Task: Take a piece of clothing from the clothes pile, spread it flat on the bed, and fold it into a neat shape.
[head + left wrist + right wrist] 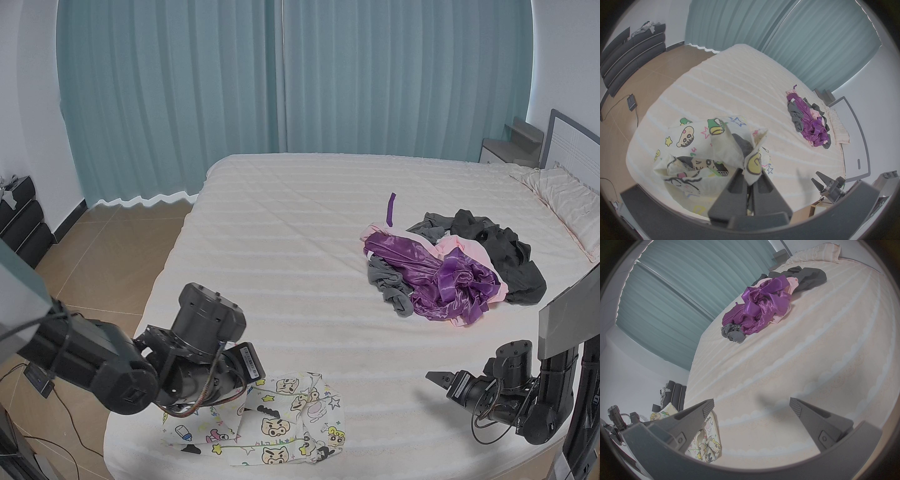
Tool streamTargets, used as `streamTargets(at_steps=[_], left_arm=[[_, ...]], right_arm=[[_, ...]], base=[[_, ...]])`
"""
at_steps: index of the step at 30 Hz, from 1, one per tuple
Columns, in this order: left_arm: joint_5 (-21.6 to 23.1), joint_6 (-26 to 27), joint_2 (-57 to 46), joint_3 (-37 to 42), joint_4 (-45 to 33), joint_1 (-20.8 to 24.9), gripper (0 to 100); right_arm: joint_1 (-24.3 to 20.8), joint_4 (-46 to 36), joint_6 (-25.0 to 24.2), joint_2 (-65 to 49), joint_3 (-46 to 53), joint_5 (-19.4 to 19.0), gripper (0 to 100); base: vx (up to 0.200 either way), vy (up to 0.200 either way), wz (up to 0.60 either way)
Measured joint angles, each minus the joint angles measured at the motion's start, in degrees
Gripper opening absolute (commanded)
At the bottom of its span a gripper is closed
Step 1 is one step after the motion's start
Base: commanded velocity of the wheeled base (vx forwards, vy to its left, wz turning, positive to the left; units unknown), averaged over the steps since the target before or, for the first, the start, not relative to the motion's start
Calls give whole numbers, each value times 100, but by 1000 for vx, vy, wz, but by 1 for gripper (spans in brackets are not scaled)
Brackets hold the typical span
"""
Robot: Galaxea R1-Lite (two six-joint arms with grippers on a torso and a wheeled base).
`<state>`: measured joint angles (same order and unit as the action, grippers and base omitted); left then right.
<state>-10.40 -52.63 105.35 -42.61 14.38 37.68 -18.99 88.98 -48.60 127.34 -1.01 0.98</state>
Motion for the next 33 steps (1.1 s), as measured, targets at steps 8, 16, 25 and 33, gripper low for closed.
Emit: streamTargets(at_steps=[8,16,25,33], left_arm=[[-33,-345,579,-293,37,394,0],[-30,-516,727,-466,48,614,100],[-33,-775,571,-552,45,664,100],[17,-877,5,-455,26,600,100]], right_arm=[[-5,0,0,-55,0,0,100],[-5,0,-6,-79,0,-2,100],[-5,0,-9,-77,0,0,100],[-5,-2,-11,-77,0,0,100]], base=[[0,0,0],[0,0,0],[0,0,0],[0,0,0]])
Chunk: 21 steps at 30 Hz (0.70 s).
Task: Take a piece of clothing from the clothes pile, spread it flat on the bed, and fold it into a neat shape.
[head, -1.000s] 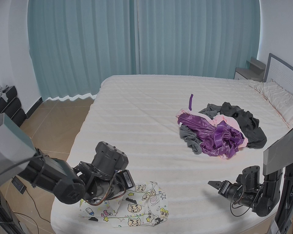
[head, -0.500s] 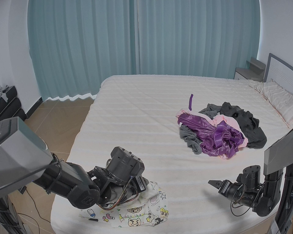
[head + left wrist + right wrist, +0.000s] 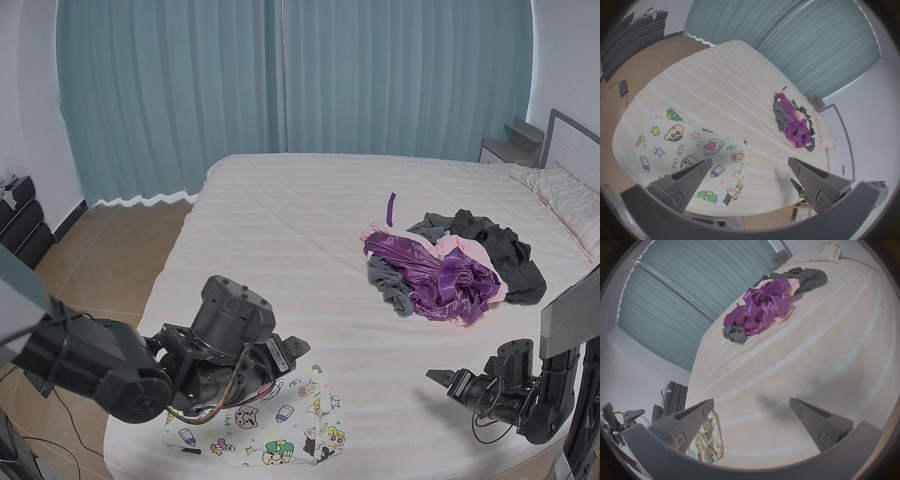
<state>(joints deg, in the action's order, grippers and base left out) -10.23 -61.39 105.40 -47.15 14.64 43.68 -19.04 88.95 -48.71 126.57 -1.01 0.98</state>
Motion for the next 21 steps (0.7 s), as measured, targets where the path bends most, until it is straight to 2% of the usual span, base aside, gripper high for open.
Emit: streamTargets(at_steps=[15,21], left_arm=[[1384,-336,-1506,1389,5,-1248,100],[2153,-585,-2031,1788,13,-1640,100]], right_arm=[[6,2,-6,33,0,-9,100],[0,2,-6,85,0,-9,100]], base=[[0,0,0],[0,0,0]])
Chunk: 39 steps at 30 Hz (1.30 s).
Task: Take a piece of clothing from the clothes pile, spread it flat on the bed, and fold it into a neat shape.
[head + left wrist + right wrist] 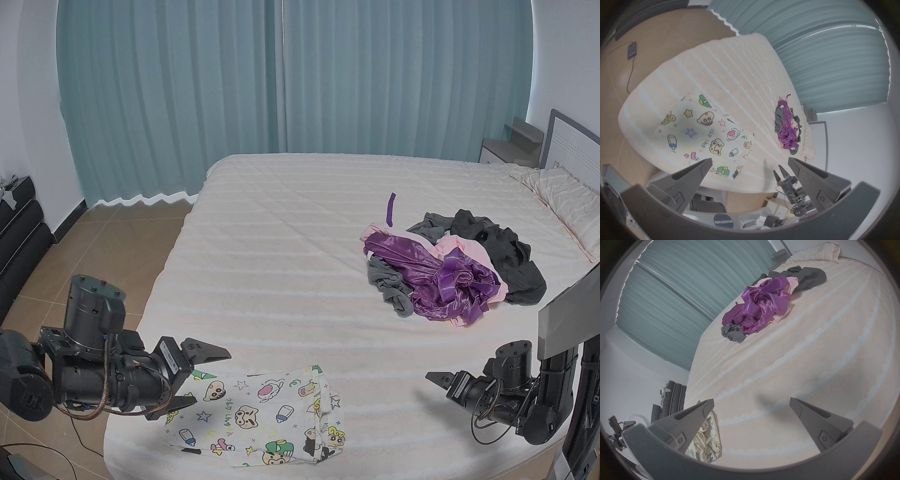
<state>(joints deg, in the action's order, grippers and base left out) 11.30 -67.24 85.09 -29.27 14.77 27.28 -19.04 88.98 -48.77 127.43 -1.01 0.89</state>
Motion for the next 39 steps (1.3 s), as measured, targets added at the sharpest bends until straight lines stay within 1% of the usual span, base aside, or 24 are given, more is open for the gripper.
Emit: streamTargets(at_steps=[3,9,12,18,35,39], left_arm=[[219,-105,-223,130,16,-226,100],[290,-129,-391,332,318,-336,100],[293,-134,-417,452,490,-347,100],[295,-208,-417,538,512,-358,100],[323,-258,-339,505,519,-383,100],[462,-327,-297,496,521,-417,100]], right_arm=[[-2,0,0,24,0,0,100],[-35,0,0,82,0,0,100],[-46,0,0,99,0,0,100],[-118,2,0,124,0,0,100],[-166,0,2,182,0,9,100],[-173,0,-2,157,0,9,100]], base=[[0,0,0],[0,0,0],[-200,0,0],[-200,0,0],[0,0,0],[0,0,0]])
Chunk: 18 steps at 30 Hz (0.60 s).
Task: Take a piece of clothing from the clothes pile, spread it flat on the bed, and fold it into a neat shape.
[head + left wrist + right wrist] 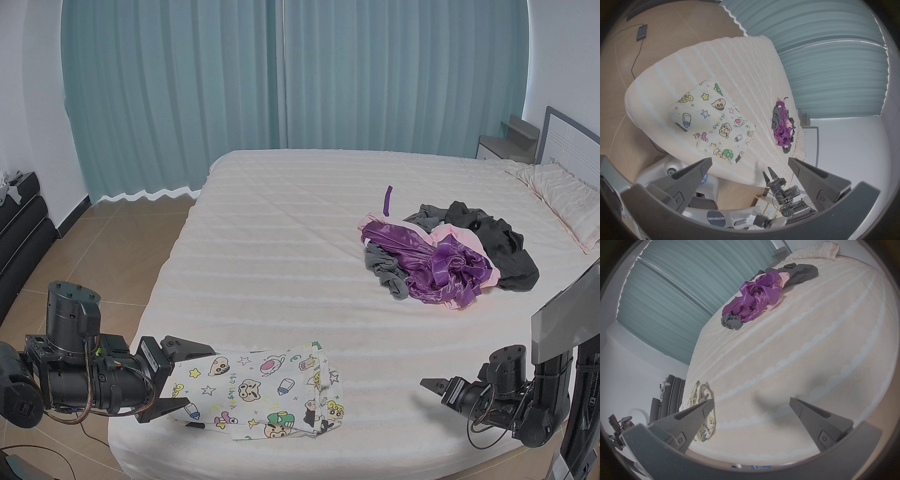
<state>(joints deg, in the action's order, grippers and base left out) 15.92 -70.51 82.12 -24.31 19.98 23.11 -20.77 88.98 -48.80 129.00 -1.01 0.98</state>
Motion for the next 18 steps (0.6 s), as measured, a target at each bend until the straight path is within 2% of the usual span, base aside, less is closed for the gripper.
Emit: streamTargets(at_steps=[3,12,18], left_arm=[[102,-21,11,0,40,-46,100],[197,-33,22,44,161,-123,100],[202,-66,35,55,158,-127,100]], right_arm=[[-26,0,-6,-20,-6,4,100],[-467,-2,-41,-39,-201,213,100],[-1139,-2,-13,-4,-625,356,100]], base=[[0,200,0],[0,200,0],[0,200,0]])
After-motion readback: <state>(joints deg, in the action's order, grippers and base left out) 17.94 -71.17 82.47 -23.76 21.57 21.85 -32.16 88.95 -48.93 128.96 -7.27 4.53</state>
